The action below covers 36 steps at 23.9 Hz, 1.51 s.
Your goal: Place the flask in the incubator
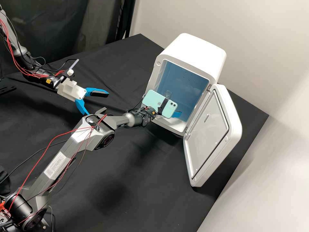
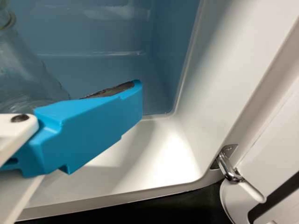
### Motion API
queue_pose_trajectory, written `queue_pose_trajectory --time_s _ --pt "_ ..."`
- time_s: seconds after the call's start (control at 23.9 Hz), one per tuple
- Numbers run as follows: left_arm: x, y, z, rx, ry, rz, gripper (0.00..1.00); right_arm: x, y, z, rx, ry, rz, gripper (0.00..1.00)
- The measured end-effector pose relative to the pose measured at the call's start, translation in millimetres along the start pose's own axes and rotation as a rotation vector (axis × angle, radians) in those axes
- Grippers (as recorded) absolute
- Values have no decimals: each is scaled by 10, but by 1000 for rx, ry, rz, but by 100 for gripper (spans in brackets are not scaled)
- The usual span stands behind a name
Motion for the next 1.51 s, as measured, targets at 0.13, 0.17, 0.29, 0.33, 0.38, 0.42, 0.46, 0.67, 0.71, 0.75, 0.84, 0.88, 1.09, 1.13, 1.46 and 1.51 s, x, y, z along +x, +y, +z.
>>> queue_pose_trajectory --time_s 0.13,0.17,0.29,0.33,0.38,0.42,0.46,0.67,0.71,0.75,0.84,0.88,1.09,1.13,1.46,1.51 --pt "0 0 0 0 0 0 100 0 0 0 0 0 0 100" --pt "0 0 0 0 0 0 100 0 0 0 0 0 0 100" --pt "0 0 0 8 0 0 100 0 0 0 0 0 0 100" --pt "0 0 0 8 0 0 100 0 0 0 0 0 0 100" --pt "0 0 0 8 0 0 100 0 0 0 0 0 0 100" --pt "0 0 0 8 0 0 100 0 0 0 0 0 0 100" --pt "0 0 0 8 0 0 100 0 0 0 0 0 0 100" --pt "0 0 0 8 0 0 100 0 0 0 0 0 0 100" --pt "0 0 0 8 0 0 100 0 0 0 0 0 0 100" --pt "0 0 0 8 0 0 100 0 0 0 0 0 0 100" --pt "0 0 0 8 0 0 100 0 0 0 0 0 0 100" --pt "0 0 0 8 0 0 100 0 0 0 0 0 0 100" --pt "0 0 0 8 0 0 100 0 0 0 0 0 0 100" --pt "0 0 0 8 0 0 100 0 0 0 0 0 0 100" --pt "0 0 0 8 0 0 100 -8 39 88 6 5 19 100" --pt "0 0 0 8 0 0 100 -10 58 112 8 1 23 100"
